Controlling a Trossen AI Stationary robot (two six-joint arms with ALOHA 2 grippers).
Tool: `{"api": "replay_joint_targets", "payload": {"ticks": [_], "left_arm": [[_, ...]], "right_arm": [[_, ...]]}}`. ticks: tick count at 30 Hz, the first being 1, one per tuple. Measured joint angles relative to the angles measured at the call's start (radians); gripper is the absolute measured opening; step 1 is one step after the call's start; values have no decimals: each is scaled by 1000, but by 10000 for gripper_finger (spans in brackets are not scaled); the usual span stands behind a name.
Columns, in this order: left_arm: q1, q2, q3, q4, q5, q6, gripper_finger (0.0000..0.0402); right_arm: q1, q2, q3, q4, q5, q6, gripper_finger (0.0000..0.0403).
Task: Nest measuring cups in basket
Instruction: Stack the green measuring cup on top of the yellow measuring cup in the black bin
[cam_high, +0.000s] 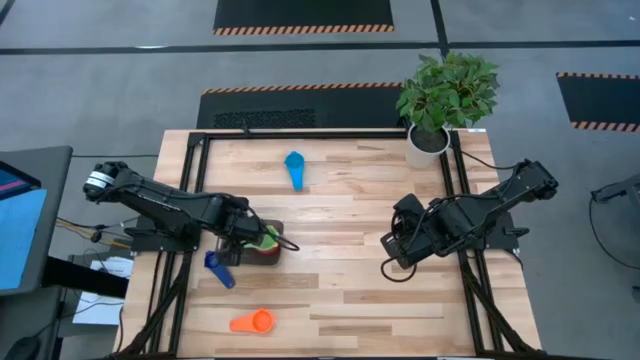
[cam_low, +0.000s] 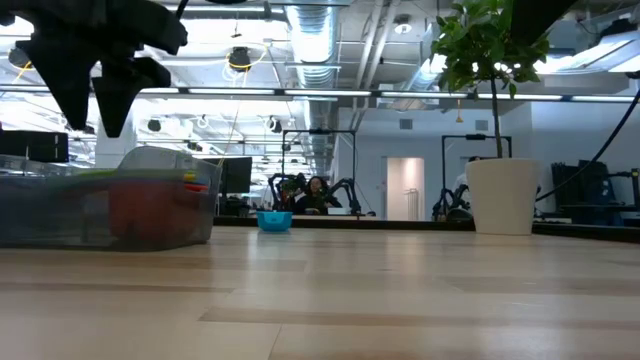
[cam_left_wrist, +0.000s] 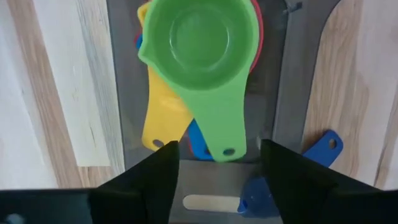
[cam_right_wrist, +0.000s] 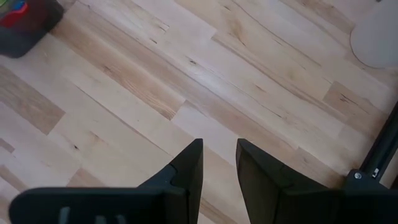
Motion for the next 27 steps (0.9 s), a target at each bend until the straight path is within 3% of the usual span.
{"api": "replay_joint_targets", "payload": {"ticks": [5, 12, 22, 27], "left_arm": [[0, 0, 0, -44, 3, -37, 221], [-15, 0, 0, 13, 186, -102, 207], [-41, 77, 0, 110, 262, -111, 70], [-46, 155, 0, 115, 240, -87, 16]], "right_arm": [[-1, 0, 0, 0, 0, 0, 118], [-2, 0, 0, 3, 0, -20, 118], [-3, 0, 0, 27, 0, -53, 118], [-2, 0, 0, 50, 0, -53, 118]]}}
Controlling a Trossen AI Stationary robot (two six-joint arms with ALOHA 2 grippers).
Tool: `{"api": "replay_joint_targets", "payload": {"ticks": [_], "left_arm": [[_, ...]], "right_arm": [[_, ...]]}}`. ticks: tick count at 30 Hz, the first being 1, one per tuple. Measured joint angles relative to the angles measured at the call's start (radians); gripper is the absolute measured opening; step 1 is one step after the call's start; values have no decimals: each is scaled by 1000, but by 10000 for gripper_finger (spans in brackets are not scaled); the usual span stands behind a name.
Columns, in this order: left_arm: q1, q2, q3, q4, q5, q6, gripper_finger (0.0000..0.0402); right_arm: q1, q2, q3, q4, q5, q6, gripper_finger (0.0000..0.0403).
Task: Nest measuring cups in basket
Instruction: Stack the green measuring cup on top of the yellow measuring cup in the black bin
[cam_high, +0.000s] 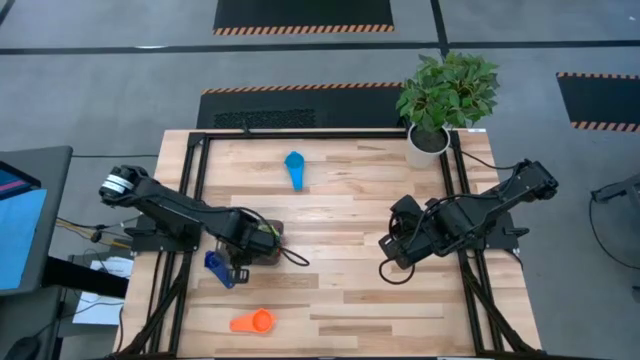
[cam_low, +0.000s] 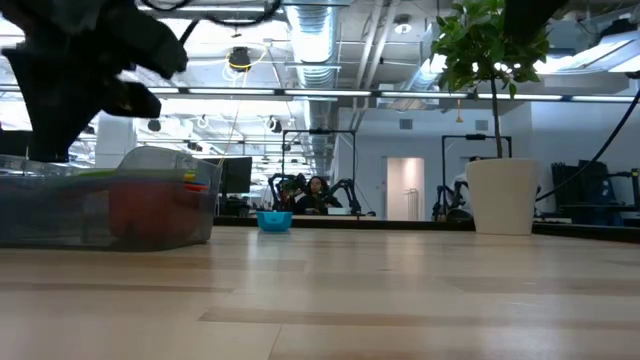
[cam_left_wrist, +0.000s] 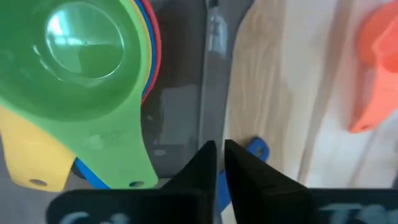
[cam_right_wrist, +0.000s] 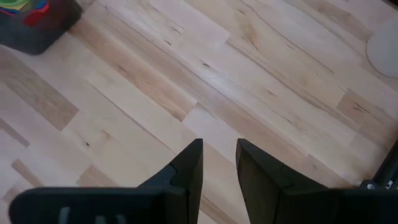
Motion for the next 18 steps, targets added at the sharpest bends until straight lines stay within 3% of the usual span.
{"api": "replay_joint_targets", "payload": {"ticks": [10, 18], "left_arm": [[0, 111, 0, -14, -128, 10, 9], [12, 119, 0, -149, -230, -9, 1]], "right_arm": [[2, 0, 0, 0, 0, -3, 118], [2, 0, 0, 9, 0, -22, 118]]}}
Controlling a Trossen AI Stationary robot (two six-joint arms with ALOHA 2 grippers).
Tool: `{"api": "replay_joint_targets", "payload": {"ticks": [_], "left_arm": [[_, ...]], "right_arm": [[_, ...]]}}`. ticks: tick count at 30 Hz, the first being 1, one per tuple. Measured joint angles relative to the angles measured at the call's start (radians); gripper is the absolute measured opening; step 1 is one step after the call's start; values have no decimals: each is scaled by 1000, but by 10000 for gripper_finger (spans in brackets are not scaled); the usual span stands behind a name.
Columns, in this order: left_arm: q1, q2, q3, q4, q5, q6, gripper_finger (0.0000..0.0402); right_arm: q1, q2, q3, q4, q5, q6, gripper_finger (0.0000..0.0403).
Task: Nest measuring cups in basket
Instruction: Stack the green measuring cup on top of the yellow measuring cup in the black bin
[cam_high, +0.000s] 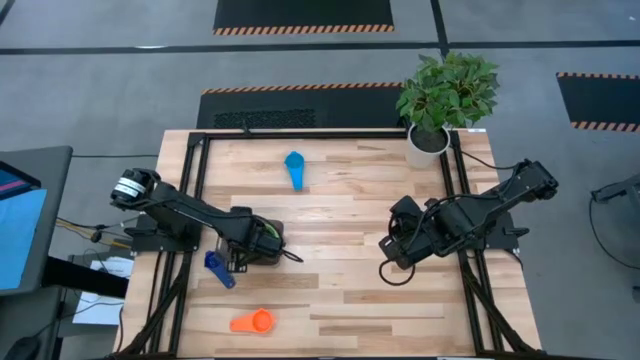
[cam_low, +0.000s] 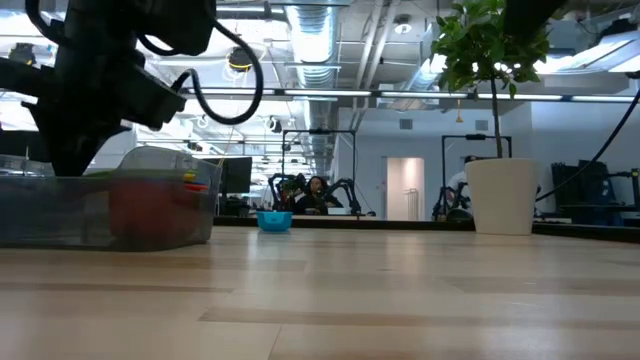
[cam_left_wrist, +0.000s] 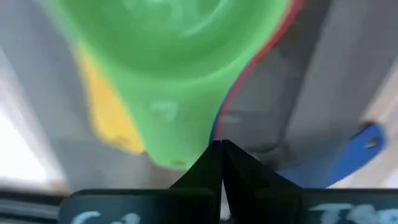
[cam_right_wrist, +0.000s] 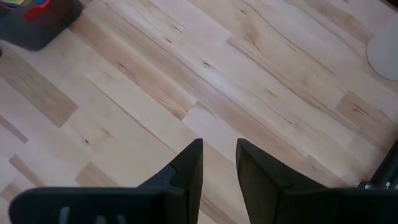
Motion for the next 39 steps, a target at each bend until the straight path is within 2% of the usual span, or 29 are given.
{"api": "replay_joint_targets", "payload": {"ticks": [9, 15, 17, 24, 30, 36, 39], "left_arm": [[47, -1, 0, -10, -68, -9, 0], [55, -3, 12, -68, 152, 20, 0], [46, -7, 14, -40, 176, 41, 0], [37, -7, -10, 115, 158, 80, 0], [37, -7, -36, 122, 89, 86, 0], [37, -7, -70, 131, -21, 32, 0], [37, -7, -70, 130, -27, 7, 0]], "right_arm": [[0, 0, 0, 21, 0, -4, 118], [0, 0, 0, 34, -1, -7, 118], [0, 0, 0, 34, -1, -17, 118], [0, 0, 0, 34, -1, -22, 118], [0, 0, 0, 34, -1, -23, 118], [0, 0, 0, 34, -1, -22, 118], [0, 0, 0, 34, -1, -22, 118]]}}
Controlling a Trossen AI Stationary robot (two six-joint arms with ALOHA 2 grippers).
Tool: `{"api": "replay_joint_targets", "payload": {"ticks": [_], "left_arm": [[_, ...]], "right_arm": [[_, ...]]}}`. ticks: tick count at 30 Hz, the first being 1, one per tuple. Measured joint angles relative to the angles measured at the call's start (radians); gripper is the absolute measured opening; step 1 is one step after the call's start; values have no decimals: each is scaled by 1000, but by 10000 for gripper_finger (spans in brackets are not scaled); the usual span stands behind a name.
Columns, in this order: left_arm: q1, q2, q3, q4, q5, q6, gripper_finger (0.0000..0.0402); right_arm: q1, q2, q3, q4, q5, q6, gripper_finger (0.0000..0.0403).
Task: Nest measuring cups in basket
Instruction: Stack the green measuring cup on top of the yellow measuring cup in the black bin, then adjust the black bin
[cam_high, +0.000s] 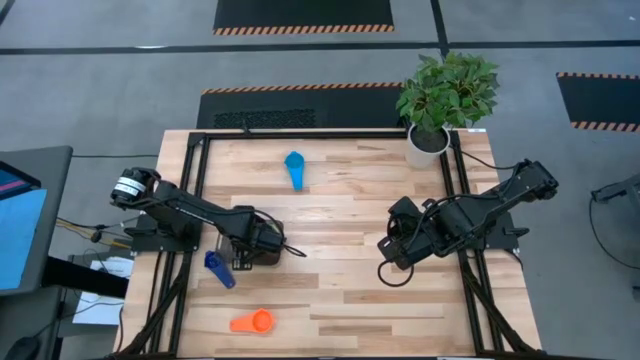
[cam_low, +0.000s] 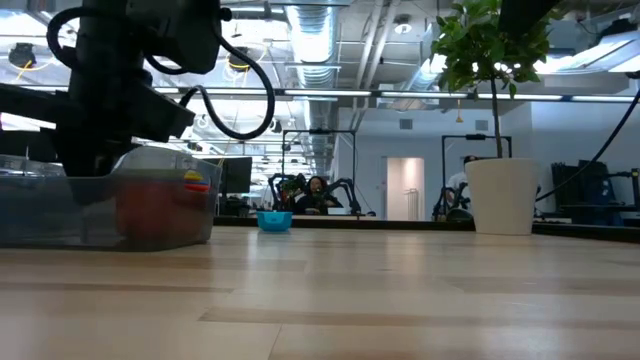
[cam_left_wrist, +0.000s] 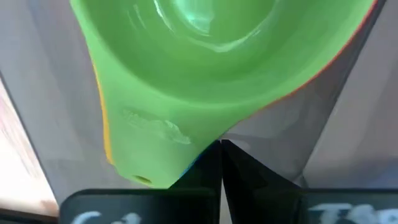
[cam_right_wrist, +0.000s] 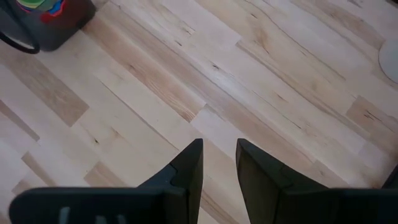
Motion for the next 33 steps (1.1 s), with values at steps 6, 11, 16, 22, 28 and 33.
{"api": "replay_joint_targets", "payload": {"ticks": [6, 11, 16, 22, 28, 33], "left_arm": [[0, 0, 0, 0, 144, -2, 0], [-1, -11, 26, -77, 208, 9, 0], [0, -27, 144, -227, 170, 12, 0], [0, -66, 181, -429, 133, 19, 0], [0, -120, 81, -438, 132, 1, 0], [0, -150, -4, -395, 130, -7, 0]], "right_arm": [[0, 0, 0, 0, 0, -6, 118], [-1, 0, 0, 0, 0, -10, 118], [-1, 0, 0, 0, 0, -10, 118], [0, 0, 0, 1, 0, -10, 118], [0, 0, 0, 7, 0, -9, 118], [0, 0, 0, 7, 0, -8, 118]]}}
